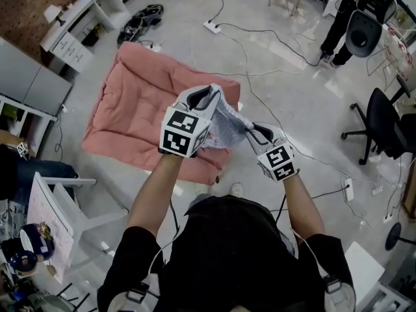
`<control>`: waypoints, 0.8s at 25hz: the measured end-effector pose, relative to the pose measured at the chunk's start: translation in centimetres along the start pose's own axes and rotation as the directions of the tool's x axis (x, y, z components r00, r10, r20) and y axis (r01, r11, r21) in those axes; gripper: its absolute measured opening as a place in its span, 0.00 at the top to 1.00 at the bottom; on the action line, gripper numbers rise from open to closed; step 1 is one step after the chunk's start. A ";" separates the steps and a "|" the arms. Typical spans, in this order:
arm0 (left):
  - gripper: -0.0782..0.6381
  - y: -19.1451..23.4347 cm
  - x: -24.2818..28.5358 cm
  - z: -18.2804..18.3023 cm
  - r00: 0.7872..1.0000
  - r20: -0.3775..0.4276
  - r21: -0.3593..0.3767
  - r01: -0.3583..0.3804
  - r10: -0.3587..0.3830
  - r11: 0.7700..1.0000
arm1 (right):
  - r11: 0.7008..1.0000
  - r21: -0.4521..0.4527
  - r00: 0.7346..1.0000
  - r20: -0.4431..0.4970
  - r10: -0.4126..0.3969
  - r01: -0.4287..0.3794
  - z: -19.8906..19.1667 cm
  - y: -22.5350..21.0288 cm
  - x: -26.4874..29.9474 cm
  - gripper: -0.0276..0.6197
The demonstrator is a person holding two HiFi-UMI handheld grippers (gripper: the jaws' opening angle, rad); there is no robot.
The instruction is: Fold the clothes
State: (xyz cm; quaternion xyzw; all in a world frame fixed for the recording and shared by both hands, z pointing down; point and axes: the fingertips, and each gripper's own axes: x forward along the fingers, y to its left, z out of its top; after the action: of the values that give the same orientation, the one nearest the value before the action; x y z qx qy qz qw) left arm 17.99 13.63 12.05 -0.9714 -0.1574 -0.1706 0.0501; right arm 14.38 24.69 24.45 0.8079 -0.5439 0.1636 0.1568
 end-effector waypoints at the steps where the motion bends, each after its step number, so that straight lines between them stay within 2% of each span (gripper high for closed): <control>1: 0.77 0.3 0.0 0.2 1.000 -0.003 0.009 0.005 -0.005 1.000 | 1.000 0.007 1.000 0.001 0.003 -0.003 0.1 0.4 0.7 0.81; 6: 0.77 1.9 -0.3 -0.1 1.000 -0.018 0.035 0.024 -0.024 0.999 | 1.000 0.018 1.000 -0.004 -0.016 0.017 0.2 1.5 3.8 0.81; 15: 0.77 3.5 1.3 -1.1 0.996 -0.049 0.045 0.082 -0.080 0.996 | 0.998 0.041 0.998 -0.038 -0.042 0.044 -1.2 3.1 6.9 0.73; 20: 0.77 4.0 2.3 -1.1 0.992 -0.066 0.057 0.110 -0.106 0.992 | 0.996 0.084 0.998 -0.060 -0.020 0.025 -2.1 5.2 9.0 0.73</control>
State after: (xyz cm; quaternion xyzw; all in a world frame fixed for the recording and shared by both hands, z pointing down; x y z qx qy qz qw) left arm 20.94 10.37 13.70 -0.9537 -0.2131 -0.1984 0.0750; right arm 12.53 16.26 30.61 0.8147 -0.5225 0.2089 0.1402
